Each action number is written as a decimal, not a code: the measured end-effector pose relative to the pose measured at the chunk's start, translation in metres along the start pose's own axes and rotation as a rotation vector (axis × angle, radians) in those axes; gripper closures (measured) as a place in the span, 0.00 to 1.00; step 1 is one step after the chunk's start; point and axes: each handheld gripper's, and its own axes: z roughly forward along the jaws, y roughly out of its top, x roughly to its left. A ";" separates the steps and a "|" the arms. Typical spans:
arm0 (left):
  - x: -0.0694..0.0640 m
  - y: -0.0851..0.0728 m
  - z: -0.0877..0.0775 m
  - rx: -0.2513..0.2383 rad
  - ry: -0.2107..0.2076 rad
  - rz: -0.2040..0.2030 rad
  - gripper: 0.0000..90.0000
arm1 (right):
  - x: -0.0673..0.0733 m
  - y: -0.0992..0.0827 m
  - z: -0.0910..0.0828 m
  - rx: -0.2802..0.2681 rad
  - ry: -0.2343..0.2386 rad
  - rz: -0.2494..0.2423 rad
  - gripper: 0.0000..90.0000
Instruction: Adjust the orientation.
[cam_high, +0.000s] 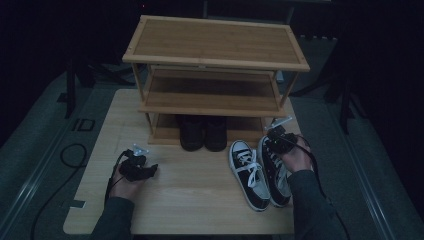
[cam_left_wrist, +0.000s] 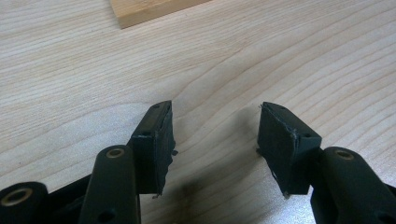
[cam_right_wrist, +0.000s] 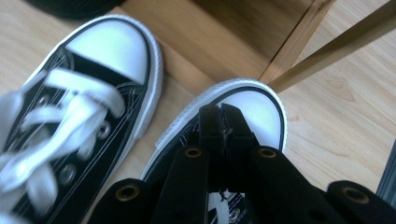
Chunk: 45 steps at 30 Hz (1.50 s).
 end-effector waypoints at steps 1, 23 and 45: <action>0.000 0.000 0.000 0.000 0.000 0.001 0.51 | 0.003 0.001 0.005 0.019 0.000 -0.017 0.99; 0.000 0.000 0.000 -0.002 -0.001 -0.001 0.51 | 0.026 -0.027 -0.036 -0.035 0.098 0.014 0.69; -0.001 0.000 0.001 -0.002 -0.002 0.002 0.50 | 0.042 -0.068 -0.069 -0.068 0.141 0.081 0.54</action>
